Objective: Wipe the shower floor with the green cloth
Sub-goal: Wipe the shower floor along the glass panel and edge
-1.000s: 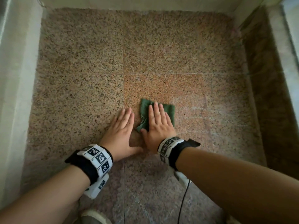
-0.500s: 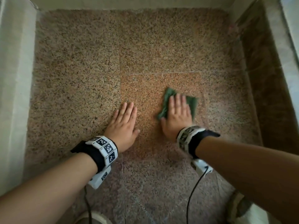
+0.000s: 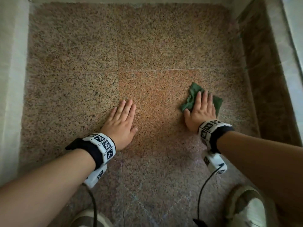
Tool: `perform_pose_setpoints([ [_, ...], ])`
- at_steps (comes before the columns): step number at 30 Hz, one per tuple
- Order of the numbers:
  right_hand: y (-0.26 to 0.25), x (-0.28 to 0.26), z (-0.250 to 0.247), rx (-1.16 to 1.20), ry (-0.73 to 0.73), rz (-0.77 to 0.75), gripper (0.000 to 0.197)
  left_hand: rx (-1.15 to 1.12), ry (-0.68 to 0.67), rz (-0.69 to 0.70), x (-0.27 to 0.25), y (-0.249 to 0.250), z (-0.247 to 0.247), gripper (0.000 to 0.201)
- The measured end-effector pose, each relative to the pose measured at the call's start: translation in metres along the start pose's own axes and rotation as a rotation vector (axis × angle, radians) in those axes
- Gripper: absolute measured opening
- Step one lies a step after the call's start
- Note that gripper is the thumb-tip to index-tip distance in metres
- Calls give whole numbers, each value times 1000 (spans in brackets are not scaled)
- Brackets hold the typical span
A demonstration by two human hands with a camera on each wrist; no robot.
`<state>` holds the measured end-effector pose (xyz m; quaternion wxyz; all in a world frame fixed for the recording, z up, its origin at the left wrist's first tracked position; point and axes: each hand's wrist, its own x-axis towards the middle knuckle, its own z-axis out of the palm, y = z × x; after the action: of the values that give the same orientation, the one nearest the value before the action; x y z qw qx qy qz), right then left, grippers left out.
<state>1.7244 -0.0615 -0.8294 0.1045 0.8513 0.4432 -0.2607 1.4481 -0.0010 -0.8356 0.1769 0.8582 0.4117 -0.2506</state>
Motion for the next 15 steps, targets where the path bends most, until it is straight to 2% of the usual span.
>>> perform_pose_setpoints([
  [2, -22, -9, 8, 71, 28, 60, 84, -6, -11, -6, -1, 0, -1, 77],
  [4, -47, -30, 23, 71, -4, 31, 87, -14, -13, -4, 0, 2, -1, 76],
  [8, -78, -87, 60, -52, -143, -314, 84, -39, 26, -8, 0, 4, 1, 76],
  [11, -63, -86, 60, -100, -144, -440, 81, -39, 37, -11, 1, 2, 3, 74],
  [13, -33, -68, 49, -89, -100, -407, 80, -35, 32, -12, 1, 3, 4, 74],
  [15, 5, -45, 33, -44, -43, -210, 82, -22, 25, -22, 1, 4, 4, 74],
])
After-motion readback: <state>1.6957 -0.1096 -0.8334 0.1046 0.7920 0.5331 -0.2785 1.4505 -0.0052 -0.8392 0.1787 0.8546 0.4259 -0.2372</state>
